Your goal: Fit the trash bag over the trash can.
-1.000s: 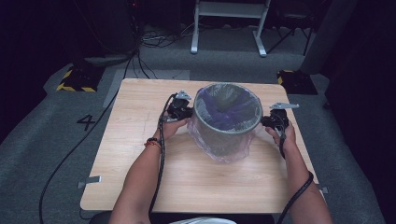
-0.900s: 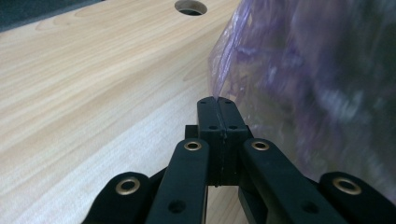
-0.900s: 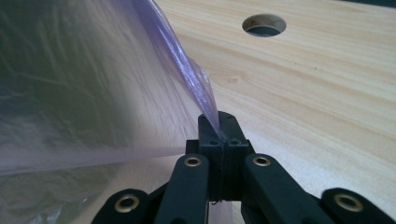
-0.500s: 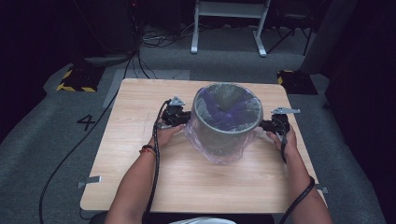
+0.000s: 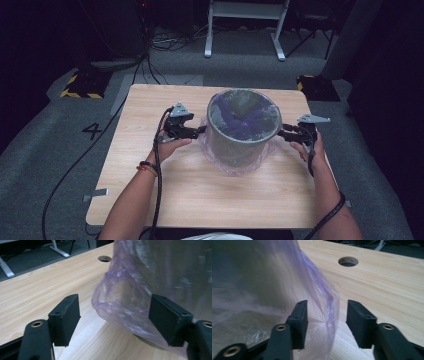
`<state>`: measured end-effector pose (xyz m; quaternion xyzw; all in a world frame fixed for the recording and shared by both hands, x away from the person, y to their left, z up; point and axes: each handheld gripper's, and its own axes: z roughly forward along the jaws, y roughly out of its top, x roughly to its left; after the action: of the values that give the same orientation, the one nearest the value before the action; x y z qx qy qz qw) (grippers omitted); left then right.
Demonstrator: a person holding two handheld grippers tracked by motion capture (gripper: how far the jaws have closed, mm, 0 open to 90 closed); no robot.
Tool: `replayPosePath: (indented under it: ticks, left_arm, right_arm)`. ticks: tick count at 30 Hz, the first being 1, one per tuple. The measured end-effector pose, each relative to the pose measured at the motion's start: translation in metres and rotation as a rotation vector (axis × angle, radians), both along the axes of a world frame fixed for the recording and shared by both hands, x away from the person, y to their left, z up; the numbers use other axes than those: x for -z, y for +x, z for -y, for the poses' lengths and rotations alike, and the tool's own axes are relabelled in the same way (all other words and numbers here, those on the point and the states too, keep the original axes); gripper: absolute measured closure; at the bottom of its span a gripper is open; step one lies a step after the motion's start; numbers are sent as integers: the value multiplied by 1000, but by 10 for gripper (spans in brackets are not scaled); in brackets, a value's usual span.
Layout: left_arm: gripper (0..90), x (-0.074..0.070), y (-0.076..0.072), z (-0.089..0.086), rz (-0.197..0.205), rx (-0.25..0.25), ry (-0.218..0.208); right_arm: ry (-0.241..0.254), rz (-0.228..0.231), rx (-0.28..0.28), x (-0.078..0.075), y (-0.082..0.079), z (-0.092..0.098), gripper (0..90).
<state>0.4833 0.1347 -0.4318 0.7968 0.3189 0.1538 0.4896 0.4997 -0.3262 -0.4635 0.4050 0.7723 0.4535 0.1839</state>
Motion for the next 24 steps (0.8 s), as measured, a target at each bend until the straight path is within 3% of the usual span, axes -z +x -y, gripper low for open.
replayPosePath:
  ticks: [7, 10, 14, 18, 24]
  left_arm:
    - [179, 3, -18, -6, -19, 27, 38]
    - [179, 5, -29, -8, -4, 41, 86]
    - [169, 6, -43, -10, 9, 63, 116]
    - [166, 8, -55, -11, 17, 74, 146]
    - [165, 20, -70, -12, -9, 98, 172]
  right_arm:
    - [-18, 33, -24, -5, -10, -3, 294]
    - [-11, 44, -28, -7, -13, -1, 233]
    - [14, 59, -32, -10, -18, 2, 205]
    - [-2, 76, -28, -15, -21, 5, 197]
    - [-19, 90, -39, -22, -27, 4, 197]
